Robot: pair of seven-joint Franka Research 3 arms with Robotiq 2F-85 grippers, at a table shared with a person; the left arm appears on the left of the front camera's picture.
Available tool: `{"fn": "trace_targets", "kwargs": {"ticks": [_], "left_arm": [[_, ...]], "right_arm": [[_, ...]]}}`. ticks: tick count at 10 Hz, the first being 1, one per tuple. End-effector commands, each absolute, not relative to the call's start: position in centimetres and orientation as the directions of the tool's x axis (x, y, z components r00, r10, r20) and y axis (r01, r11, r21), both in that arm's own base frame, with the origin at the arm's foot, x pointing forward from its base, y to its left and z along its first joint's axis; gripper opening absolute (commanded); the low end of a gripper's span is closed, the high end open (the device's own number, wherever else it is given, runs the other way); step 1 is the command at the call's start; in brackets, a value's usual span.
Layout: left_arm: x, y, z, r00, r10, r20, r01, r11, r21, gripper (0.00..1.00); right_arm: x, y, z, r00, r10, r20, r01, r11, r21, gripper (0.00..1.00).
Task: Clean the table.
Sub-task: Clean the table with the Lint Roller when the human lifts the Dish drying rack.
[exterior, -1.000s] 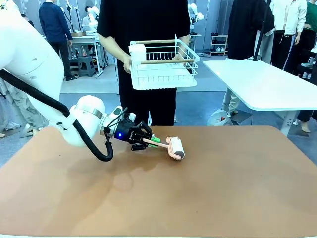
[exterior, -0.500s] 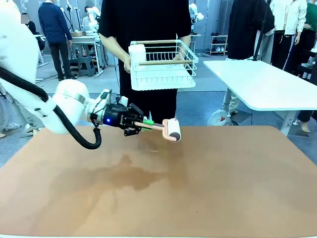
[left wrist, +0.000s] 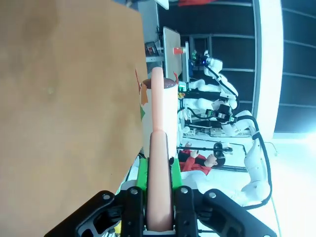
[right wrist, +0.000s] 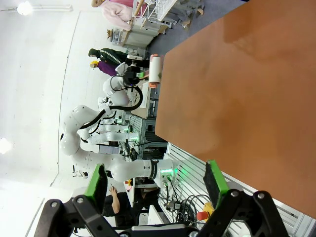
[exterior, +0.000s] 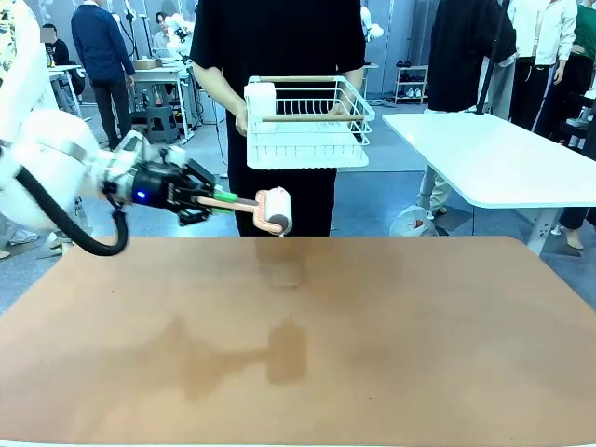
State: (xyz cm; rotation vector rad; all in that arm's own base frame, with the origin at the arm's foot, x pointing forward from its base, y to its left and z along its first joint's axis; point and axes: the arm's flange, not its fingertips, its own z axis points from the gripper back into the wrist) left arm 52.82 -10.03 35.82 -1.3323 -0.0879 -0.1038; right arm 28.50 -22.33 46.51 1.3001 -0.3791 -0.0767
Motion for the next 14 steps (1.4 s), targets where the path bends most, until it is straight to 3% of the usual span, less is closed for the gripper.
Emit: {"fn": "trace_targets", "kwargs": {"ticks": [1, 2, 5, 9, 11, 14], "left_arm": [[51.2, -6.1, 39.6, 0.99, -0.023, 0.136, 0.137, 0.285, -0.949, 0.11], [50.7, -3.6, 40.7, 0.994, -0.038, 0.1, 0.107, 0.293, -0.95, 0.11], [49.4, 2.0, 45.4, 0.989, 0.045, 0.138, 0.107, 0.411, -0.905, 0.11], [48.7, 4.2, 49.1, 0.987, 0.063, 0.148, 0.082, 0.592, -0.802, 0.11], [48.9, 3.8, 49.1, 0.985, 0.083, 0.151, 0.066, 0.626, -0.777, 0.11], [48.7, 4.7, 49.2, 0.983, 0.06, 0.173, 0.107, 0.576, -0.81, 0.11]], "right_arm": [[28.4, -22.5, 46.9, 0.933, -0.268, 0.24, -0.167, 0.266, 0.949, 1.0], [28.4, -22.5, 46.9, 0.933, -0.268, 0.24, -0.167, 0.266, 0.949, 1.0], [28.4, -22.5, 46.9, 0.933, -0.268, 0.24, -0.167, 0.266, 0.949, 1.0], [28.4, -22.5, 46.9, 0.933, -0.268, 0.24, -0.167, 0.266, 0.949, 1.0], [28.4, -22.5, 46.9, 0.933, -0.268, 0.24, -0.167, 0.266, 0.949, 1.0], [28.4, -22.5, 46.9, 0.933, -0.268, 0.24, -0.167, 0.266, 0.949, 1.0]]}}
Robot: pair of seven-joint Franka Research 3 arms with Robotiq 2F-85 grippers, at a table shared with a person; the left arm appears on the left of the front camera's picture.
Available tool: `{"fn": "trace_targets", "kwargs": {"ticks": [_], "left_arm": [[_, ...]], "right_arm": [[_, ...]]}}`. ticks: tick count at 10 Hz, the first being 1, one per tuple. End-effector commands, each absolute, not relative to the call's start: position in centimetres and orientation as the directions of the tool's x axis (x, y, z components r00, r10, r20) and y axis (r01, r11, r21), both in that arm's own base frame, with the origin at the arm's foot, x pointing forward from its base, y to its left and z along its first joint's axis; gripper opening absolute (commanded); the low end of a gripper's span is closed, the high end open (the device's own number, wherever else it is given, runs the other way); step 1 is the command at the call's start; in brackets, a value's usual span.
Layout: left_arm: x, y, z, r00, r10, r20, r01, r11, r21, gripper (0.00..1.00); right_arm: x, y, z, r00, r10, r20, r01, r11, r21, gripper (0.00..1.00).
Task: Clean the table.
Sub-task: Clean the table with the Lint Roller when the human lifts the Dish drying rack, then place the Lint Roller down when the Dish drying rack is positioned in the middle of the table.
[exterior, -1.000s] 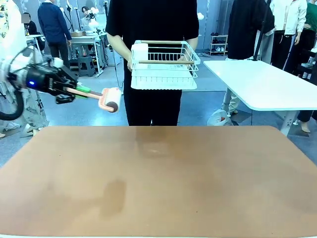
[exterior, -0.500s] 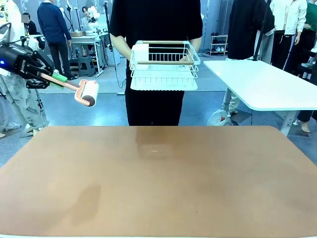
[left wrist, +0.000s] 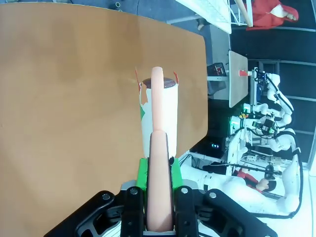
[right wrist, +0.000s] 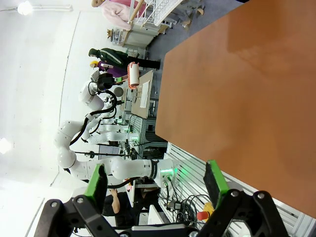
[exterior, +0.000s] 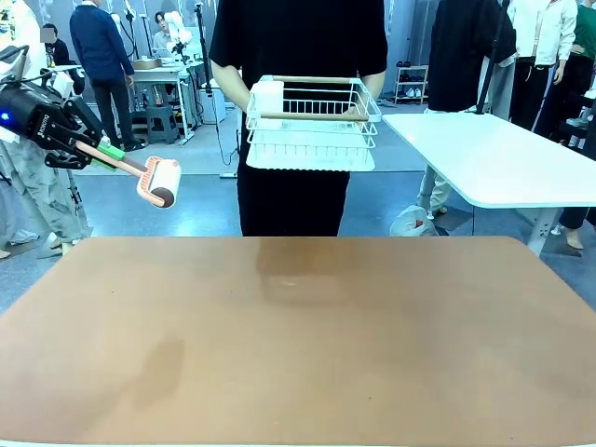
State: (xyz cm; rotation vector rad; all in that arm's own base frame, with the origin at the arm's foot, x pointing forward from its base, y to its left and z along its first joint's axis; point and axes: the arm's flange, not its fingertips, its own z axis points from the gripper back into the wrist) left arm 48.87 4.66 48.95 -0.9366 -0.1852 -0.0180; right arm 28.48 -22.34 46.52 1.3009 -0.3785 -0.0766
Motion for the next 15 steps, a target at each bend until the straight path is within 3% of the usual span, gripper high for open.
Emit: {"fn": "trace_targets", "kwargs": {"ticks": [1, 15], "left_arm": [[48.66, 4.75, 49.25, 0.983, 0.06, 0.173, 0.107, 0.576, -0.81, 0.11], [48.66, 4.75, 49.25, 0.983, 0.06, 0.173, 0.107, 0.576, -0.81, 0.11]], "right_arm": [[28.38, -22.45, 46.85, 0.933, -0.268, 0.24, -0.167, 0.266, 0.949, 1.0], [28.38, -22.45, 46.85, 0.933, -0.268, 0.24, -0.167, 0.266, 0.949, 1.0]]}}
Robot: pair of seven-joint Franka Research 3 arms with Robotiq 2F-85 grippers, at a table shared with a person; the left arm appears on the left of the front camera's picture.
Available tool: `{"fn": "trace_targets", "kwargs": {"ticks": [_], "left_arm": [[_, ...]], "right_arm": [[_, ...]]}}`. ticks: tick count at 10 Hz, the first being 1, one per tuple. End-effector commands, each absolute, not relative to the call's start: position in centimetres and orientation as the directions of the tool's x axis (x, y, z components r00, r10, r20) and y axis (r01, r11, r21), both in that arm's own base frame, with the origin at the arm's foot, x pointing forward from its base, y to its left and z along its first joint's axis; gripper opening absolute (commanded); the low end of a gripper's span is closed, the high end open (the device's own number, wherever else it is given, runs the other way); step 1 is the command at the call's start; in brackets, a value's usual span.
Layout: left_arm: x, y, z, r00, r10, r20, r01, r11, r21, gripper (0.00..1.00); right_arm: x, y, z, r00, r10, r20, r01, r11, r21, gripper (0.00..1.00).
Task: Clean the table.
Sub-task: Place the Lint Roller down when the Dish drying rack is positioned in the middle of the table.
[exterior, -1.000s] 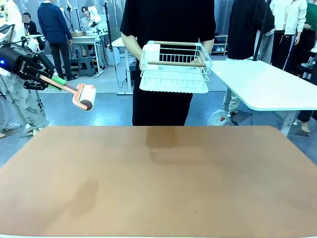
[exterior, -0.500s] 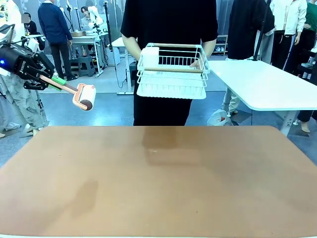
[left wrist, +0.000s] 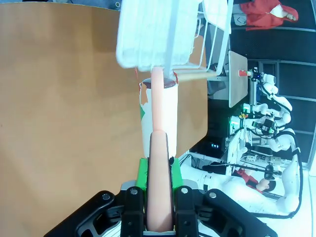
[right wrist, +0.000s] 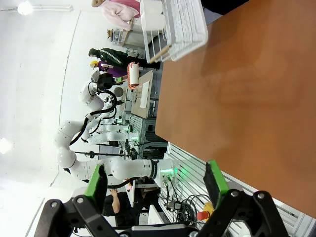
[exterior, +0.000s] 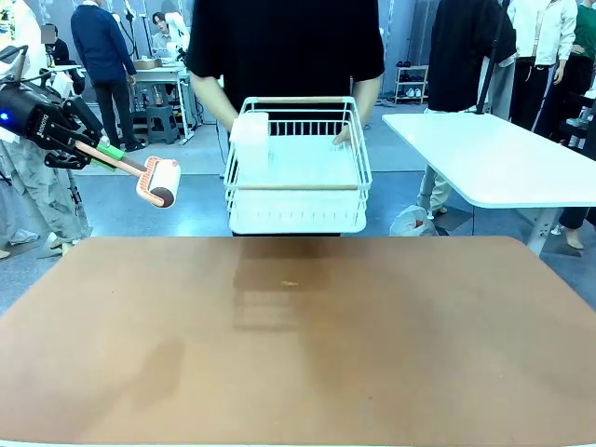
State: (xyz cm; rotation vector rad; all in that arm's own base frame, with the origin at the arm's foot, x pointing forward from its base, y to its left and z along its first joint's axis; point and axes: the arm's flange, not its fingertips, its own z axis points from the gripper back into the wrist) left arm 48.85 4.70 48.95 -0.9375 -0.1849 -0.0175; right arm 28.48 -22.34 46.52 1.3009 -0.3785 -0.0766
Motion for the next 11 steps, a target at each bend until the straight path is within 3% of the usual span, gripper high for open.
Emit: {"fn": "trace_targets", "kwargs": {"ticks": [1, 11], "left_arm": [[48.66, 4.75, 49.25, 0.983, 0.06, 0.173, 0.107, 0.576, -0.81, 0.11], [48.66, 4.75, 49.25, 0.983, 0.06, 0.173, 0.107, 0.576, -0.81, 0.11]], "right_arm": [[28.38, -22.45, 46.85, 0.933, -0.268, 0.24, -0.167, 0.266, 0.949, 1.0], [28.38, -22.45, 46.85, 0.933, -0.268, 0.24, -0.167, 0.266, 0.949, 1.0]]}}
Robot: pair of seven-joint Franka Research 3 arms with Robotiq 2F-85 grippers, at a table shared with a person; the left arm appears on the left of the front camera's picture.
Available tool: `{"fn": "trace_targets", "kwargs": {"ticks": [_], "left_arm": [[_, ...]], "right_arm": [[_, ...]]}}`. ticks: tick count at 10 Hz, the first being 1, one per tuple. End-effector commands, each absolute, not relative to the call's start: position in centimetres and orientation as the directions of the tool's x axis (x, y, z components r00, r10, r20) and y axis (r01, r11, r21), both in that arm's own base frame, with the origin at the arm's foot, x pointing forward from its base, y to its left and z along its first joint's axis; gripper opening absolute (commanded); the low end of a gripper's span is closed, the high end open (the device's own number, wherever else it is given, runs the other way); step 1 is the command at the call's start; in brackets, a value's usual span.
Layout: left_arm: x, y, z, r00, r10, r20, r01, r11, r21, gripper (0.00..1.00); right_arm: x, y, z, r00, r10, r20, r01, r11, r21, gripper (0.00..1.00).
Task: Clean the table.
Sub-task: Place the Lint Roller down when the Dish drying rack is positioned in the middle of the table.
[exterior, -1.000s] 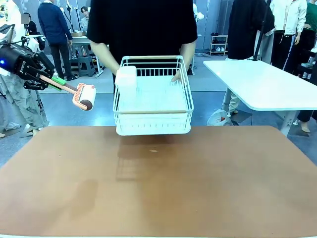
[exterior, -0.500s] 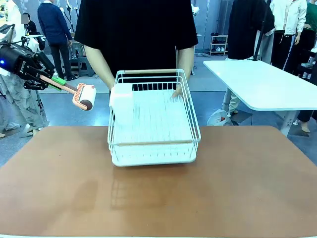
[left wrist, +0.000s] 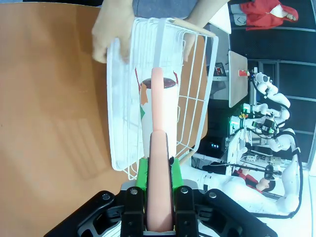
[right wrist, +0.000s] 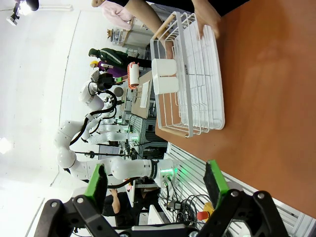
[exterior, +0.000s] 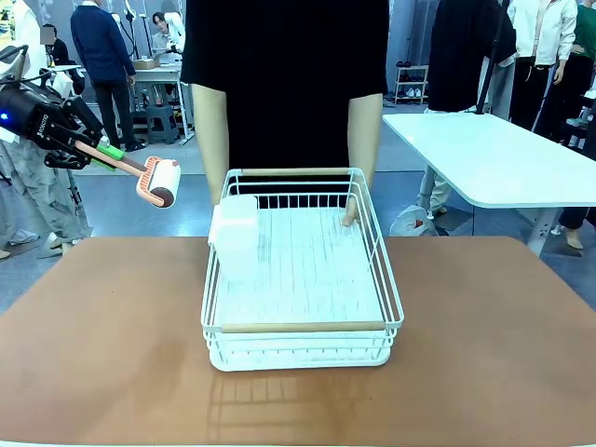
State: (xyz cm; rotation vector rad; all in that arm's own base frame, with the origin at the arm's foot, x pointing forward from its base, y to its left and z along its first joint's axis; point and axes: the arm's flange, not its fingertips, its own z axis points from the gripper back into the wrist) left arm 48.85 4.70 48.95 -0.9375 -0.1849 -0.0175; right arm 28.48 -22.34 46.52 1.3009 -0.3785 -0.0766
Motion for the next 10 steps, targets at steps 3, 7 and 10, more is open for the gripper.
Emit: {"fn": "trace_targets", "kwargs": {"ticks": [3, 7, 10], "left_arm": [[48.66, 4.75, 49.25, 0.983, 0.06, 0.173, 0.107, 0.576, -0.81, 0.11], [48.66, 4.75, 49.25, 0.983, 0.06, 0.173, 0.107, 0.576, -0.81, 0.11], [48.66, 4.75, 49.25, 0.983, 0.06, 0.173, 0.107, 0.576, -0.81, 0.11]], "right_arm": [[28.38, -22.45, 46.85, 0.933, -0.268, 0.24, -0.167, 0.266, 0.949, 1.0], [28.38, -22.45, 46.85, 0.933, -0.268, 0.24, -0.167, 0.266, 0.949, 1.0], [28.38, -22.45, 46.85, 0.933, -0.268, 0.24, -0.167, 0.266, 0.949, 1.0]]}}
